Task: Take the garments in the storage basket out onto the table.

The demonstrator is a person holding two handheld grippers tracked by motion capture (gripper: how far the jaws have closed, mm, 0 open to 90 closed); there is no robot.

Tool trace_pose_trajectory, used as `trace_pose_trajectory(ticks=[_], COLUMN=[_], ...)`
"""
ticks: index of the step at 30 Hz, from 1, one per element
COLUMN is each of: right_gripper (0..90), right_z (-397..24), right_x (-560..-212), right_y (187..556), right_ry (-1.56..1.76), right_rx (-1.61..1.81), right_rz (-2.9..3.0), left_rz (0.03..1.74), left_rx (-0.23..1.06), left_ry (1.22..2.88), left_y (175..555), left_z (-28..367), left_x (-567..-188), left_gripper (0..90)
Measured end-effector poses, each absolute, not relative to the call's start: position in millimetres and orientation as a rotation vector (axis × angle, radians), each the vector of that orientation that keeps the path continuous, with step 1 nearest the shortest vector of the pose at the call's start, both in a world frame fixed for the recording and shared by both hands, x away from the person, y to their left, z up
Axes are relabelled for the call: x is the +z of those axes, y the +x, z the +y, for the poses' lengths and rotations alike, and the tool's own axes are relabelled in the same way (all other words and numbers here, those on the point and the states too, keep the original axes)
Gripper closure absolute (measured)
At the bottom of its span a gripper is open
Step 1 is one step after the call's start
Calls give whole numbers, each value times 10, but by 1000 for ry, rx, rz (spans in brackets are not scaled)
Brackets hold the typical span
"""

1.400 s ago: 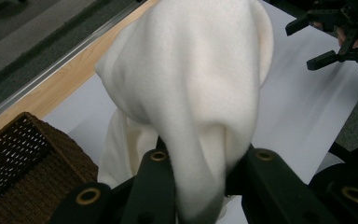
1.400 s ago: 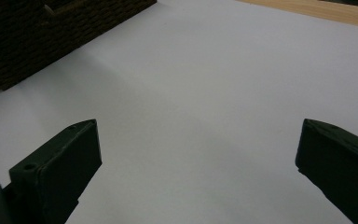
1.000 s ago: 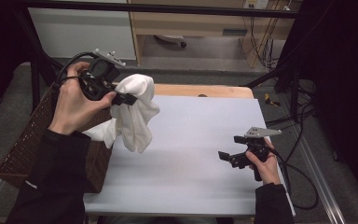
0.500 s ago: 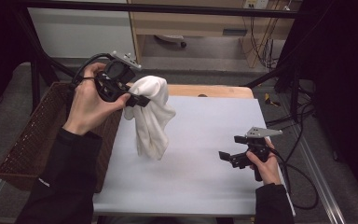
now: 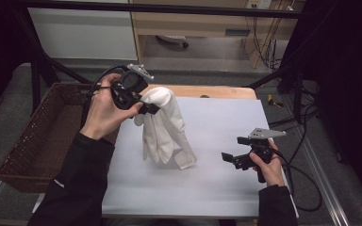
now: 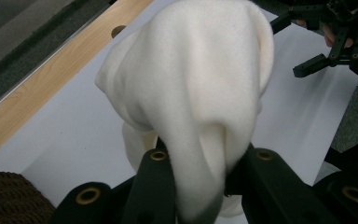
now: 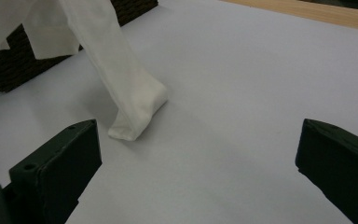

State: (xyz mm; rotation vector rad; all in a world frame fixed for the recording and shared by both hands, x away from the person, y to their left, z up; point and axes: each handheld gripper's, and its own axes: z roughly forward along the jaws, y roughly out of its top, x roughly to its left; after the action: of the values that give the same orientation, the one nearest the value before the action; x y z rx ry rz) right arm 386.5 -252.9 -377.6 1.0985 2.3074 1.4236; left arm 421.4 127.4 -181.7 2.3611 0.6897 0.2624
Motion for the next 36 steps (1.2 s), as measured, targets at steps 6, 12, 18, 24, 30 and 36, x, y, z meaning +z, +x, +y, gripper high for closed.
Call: trace_pose_trajectory(ticks=[6,12,18,24,30,36], right_gripper=[7,7,7,7,7,7], right_z=[-2531,-2531,-2531,-2533,-2531,-2532], right_x=[-3779,-3778,-3779,-3779,-3781,-3784], right_y=[3868,3866,3867,3866,3868,3870], right_ry=[1099,1102,1102,1104,1105,1102], right_rx=[1420,1421,1420,1421,1417,1416], right_rz=[2309,2309,2309,2307,2308,2309], left_rz=[685,684,682,682,681,680], left_rx=[236,228,221,213,210,204], left_ry=[2374,2388,2404,2402,2414,2423], left_y=[4259,4305,4344,4366,4377,4382], left_z=[1198,1139,1085,1048,1014,971], left_x=[-2013,-2198,-2381,-2533,-2658,-2803], left_gripper=[778,777,775,771,765,750])
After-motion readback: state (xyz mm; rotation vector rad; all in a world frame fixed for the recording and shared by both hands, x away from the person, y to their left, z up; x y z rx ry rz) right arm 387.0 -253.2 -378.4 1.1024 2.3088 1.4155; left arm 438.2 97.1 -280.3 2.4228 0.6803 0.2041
